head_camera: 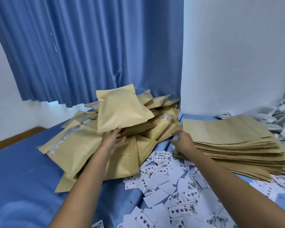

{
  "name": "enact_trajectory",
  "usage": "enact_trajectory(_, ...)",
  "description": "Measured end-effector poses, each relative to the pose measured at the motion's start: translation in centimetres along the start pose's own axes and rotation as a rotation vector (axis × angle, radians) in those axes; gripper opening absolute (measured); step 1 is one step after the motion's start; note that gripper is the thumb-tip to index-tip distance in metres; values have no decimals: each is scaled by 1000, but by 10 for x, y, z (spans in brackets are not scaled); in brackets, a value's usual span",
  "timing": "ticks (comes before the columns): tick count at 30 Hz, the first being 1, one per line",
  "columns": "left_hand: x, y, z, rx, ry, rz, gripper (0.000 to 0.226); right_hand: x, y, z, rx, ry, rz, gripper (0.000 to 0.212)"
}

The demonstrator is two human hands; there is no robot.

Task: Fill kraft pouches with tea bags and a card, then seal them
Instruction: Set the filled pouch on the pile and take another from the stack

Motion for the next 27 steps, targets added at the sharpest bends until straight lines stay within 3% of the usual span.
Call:
enact_trajectory(2, -4, 3, 6, 12, -84, 25, 39, 18, -3, -39, 63, -434, -17, 45)
enact_trajectory(4, -9, 4, 2, 62, -220, 95, 24, 32, -8, -72, 27, -656, 61, 58)
enact_trajectory(6, -12, 7, -8, 122, -427, 107, 21, 44, -12, -93, -18, -693, 70, 52)
enact_trajectory(8, -12, 14, -22, 141, -613, 17, 30, 50, -14, -101, 21, -728, 18, 40)
enact_trajectory(14, -9, 25, -42, -23, -766, -249, 39, 48, -15, -98, 42, -796, -68, 29)
enact_trajectory(24, 13, 35, -9, 108, -808, -136, 40, 46, -12, -98, 36, -807, -125, 22)
enact_trajectory(27, 13, 39, -5, 83, -686, -114, 38, 48, -16, -95, -18, -783, -187, 23)
Point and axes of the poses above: each hand's wrist, its own y-axis towards the middle knuckle, its own x-axis out of the back of the hand, z = x × y, the point moved 1 cm from there along y, towards the middle knuckle, and after that the axes turned 2 degrees about y, right-handed, at the moved point
